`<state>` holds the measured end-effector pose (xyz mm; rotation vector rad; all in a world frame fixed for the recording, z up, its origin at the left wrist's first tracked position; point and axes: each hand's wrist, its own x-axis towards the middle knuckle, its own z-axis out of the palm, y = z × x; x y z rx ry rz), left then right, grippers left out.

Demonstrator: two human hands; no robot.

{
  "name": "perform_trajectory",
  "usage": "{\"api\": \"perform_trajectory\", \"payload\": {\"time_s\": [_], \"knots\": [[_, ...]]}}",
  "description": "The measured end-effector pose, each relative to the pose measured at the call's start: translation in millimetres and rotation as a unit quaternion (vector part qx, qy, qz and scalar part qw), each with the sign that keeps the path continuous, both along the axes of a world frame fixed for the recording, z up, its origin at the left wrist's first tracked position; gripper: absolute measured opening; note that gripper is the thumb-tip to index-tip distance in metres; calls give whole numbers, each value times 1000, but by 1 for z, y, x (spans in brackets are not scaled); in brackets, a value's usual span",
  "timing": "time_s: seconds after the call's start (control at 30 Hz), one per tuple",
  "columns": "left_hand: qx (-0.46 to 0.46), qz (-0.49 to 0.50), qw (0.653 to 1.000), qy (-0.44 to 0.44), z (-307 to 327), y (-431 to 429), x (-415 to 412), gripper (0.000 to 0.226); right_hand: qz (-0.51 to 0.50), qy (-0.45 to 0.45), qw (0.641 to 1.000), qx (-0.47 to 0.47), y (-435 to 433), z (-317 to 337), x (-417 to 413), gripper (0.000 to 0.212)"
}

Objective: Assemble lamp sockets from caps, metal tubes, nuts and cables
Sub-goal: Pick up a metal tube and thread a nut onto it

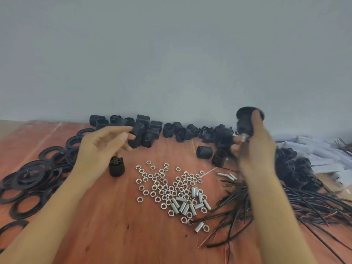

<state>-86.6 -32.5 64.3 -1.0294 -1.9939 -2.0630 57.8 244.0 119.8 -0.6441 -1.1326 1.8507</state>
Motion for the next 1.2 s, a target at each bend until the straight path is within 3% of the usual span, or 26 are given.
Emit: {"api": "perform_trajectory", "payload": {"time_s": [0.1, 0.2, 0.27, 0.4, 0.47, 0.67, 0.73, 0.83, 0.97, 1.07, 1.13, 1.2], "knots": [[-67, 122, 987, 85, -18, -10, -3, 12, -101, -119, 975, 157, 51, 16, 3, 49], [-152, 201, 953, 171, -42, -16, -3, 20, -155, -284, 895, 308, 93, 8, -1, 53], [-212, 195, 943, 168, -50, -17, -5, 34, -164, -355, 846, 363, 112, -5, -7, 49], [-265, 167, 941, 125, -58, -17, -4, 54, -140, -423, 805, 393, 124, -29, -16, 52], [-256, 165, 944, 128, -61, -19, -4, 53, -133, -416, 806, 399, 118, -39, -15, 53], [-215, 221, 943, 124, -59, -14, -5, 40, -118, -248, 869, 411, 53, -59, -15, 46], [-241, 313, 907, 148, -54, -15, -8, 39, -84, -225, 872, 426, 23, -65, -16, 44], [-348, 434, 820, 133, -49, -23, -13, 31, -18, -229, 868, 441, -13, -79, -15, 43], [-474, 445, 757, 55, -50, -41, -24, 47, 29, -247, 858, 449, -36, -97, -11, 42], [-593, 412, 691, -26, -55, -50, -31, 68, 50, -266, 854, 445, -41, -104, -10, 43], [-610, 401, 683, -24, -59, -49, -33, 68, 44, -272, 853, 443, -40, -106, -9, 43], [-587, 397, 706, -10, -57, -45, -33, 56, 37, -276, 855, 437, -39, -106, -9, 42]]}}
